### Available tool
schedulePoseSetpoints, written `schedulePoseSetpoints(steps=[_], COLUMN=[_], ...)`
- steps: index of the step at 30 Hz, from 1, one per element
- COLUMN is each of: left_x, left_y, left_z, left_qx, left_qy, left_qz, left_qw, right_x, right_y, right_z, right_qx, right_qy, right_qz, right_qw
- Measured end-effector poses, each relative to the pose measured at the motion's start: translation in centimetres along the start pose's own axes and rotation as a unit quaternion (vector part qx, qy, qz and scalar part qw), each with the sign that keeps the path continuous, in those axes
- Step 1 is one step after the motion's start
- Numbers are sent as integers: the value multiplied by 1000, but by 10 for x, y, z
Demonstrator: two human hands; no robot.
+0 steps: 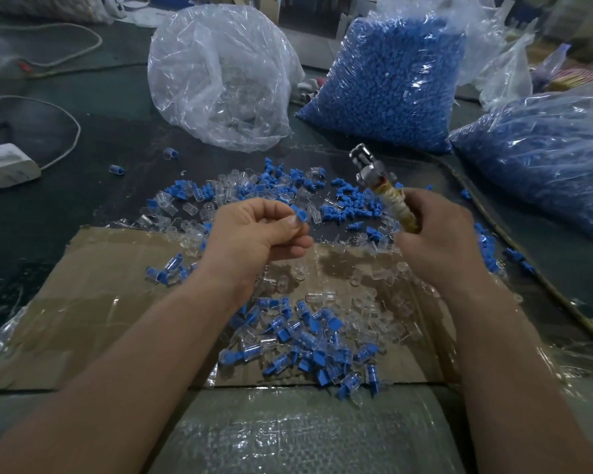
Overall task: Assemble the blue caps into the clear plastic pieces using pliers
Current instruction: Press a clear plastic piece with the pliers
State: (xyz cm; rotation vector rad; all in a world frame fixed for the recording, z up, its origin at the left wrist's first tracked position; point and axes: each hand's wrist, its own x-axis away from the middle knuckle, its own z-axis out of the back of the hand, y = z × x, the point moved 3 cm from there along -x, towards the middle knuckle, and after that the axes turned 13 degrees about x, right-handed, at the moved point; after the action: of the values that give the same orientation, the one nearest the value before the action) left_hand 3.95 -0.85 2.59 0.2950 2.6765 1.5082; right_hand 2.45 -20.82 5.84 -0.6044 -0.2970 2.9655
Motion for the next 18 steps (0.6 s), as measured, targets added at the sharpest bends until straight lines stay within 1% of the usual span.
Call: schedulePoseSetpoints(steps=[3,10,13,18], left_x=[0,-1,0,0], left_y=[-1,3,3,3], left_z=[0,-1,-1,-2], left_qx=[3,12,10,-1], left_qy=[14,42,44,44], left_qz=[-29,-81,-88,-97], left_qw=[999,996,995,994], right_x=[5,11,12,12], right_y=[-12,-31,-32,-30], right_z=[0,-14,-16,-16], right_qx=[-1,6,11,13], right_qy=[10,-71,-87,-87], right_qz=[56,138,149,146], right_qw=[998,988,985,985])
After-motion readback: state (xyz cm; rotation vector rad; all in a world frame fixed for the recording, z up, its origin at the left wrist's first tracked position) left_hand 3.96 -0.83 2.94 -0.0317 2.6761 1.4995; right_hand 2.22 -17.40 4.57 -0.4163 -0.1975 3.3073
